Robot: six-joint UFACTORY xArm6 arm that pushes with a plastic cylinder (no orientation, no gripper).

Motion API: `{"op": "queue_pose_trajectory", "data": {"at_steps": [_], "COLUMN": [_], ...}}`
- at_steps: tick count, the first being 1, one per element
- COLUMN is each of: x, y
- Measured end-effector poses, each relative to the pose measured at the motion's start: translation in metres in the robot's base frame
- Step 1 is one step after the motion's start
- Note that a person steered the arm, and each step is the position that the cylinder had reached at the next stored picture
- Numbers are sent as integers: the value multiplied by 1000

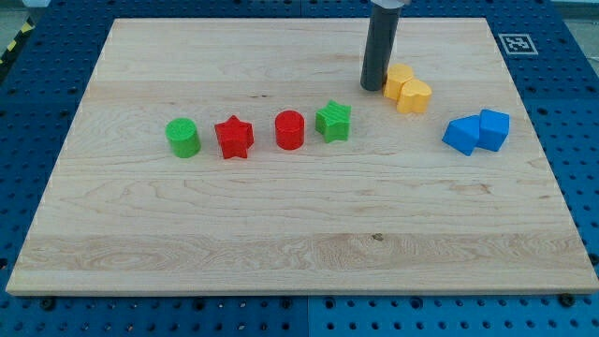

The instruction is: Push the green star slightly downwards

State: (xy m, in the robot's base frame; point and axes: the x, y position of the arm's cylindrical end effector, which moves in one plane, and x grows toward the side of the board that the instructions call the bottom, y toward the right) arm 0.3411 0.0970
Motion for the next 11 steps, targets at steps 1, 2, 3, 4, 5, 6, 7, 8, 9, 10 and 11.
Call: {"op": "queue_pose_trajectory", "data": {"at_steps": [1, 2, 3, 4, 5, 6, 7, 8, 9, 10, 11], "x": [0, 0, 24, 55, 60, 41, 10, 27, 71, 107, 132], "y": [0, -23, -29, -34, -48, -57, -63, -63, -62, -62, -62]}}
